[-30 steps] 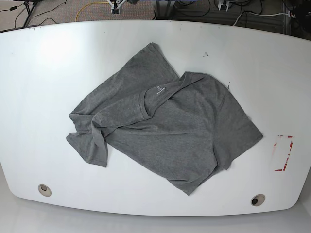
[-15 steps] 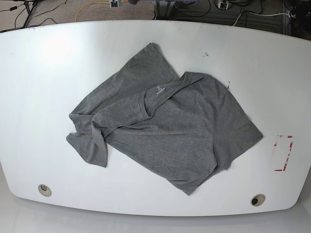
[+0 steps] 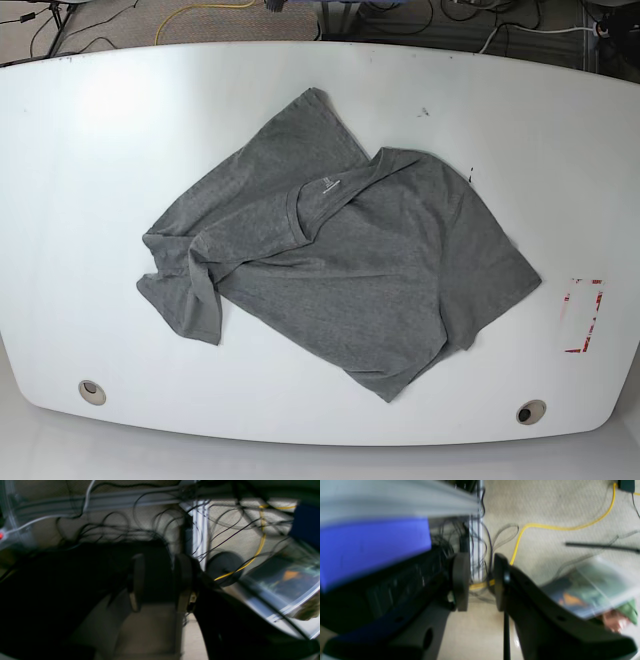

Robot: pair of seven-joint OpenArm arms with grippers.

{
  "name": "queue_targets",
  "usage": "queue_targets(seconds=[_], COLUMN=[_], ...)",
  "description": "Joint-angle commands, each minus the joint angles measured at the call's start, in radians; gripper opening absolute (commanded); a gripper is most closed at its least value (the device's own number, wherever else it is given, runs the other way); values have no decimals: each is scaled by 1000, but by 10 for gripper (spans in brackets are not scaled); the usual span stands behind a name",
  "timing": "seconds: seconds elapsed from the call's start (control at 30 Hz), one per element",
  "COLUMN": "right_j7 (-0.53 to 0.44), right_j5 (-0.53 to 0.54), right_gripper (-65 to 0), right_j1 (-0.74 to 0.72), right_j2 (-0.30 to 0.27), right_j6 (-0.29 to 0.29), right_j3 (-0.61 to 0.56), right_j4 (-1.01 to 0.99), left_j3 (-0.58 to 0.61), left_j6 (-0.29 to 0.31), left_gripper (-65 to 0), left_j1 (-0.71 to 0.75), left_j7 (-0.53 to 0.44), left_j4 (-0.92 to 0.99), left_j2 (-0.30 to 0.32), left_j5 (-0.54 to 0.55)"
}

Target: Layout the t-shirt on the table in an organized manner, then fold the t-shirt properly

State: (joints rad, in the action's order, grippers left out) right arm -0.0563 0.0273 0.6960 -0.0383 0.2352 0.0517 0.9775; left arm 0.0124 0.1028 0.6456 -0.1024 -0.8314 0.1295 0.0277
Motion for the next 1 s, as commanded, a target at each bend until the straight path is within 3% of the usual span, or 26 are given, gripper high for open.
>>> queue_targets(seconds=[0.0,0.63,0.97], right_j7=[20,46,46], right_j5=[1,1,0], right_gripper=[-491,-491,-491], right_j1=[81,423,526], right_j2=[-2,-5,-8], right_j6=[8,6,2], right_j3=[1,3,4], right_j4=[126,680,926], left_j3=[-5,-156,-228], left_j6=[-8,-8,-8], left_gripper=[-463,-464,-463], left_j1=[61,441,561], left_j7=[-13,-13,-12], left_j4=[-78,-653,-905], left_j2=[20,42,49], left_j5=[4,10,171])
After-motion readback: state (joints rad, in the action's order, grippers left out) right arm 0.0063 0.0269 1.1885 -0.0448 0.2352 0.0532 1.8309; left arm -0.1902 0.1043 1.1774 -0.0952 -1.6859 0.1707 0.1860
